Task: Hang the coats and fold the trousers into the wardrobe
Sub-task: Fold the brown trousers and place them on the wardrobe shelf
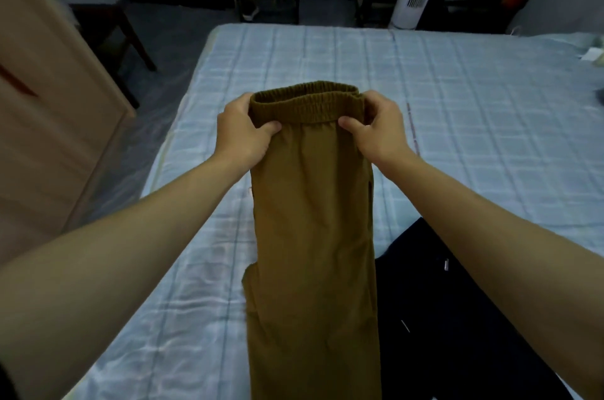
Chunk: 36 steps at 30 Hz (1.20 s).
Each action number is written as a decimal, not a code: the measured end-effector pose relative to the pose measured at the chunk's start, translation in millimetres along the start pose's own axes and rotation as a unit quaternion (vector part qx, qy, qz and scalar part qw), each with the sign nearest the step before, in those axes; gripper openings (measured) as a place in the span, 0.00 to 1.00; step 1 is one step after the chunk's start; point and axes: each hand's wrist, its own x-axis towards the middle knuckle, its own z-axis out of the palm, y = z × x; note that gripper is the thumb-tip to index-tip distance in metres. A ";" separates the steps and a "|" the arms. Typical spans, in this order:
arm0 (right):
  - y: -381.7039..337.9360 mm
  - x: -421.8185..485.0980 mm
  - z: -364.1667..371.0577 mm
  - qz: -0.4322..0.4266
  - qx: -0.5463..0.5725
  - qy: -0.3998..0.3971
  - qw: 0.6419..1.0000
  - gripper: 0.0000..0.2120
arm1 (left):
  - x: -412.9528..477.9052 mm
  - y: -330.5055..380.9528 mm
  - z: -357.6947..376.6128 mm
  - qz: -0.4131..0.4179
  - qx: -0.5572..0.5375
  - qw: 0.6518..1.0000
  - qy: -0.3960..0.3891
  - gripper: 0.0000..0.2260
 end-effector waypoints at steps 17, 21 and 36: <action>175.0 -60.1 48.6 0.055 -0.121 -0.136 0.982 0.12 | -68.0 -167.0 81.0 0.009 0.074 0.992 -0.103 0.12; 132.1 -100.4 18.3 0.029 -0.116 -0.132 0.984 0.12 | -105.2 -119.5 55.9 0.054 0.076 0.991 -0.100 0.10; 62.1 -370.7 -64.4 -0.059 -0.202 -0.249 0.945 0.10 | -397.8 -63.4 -28.5 0.137 0.221 0.954 -0.149 0.16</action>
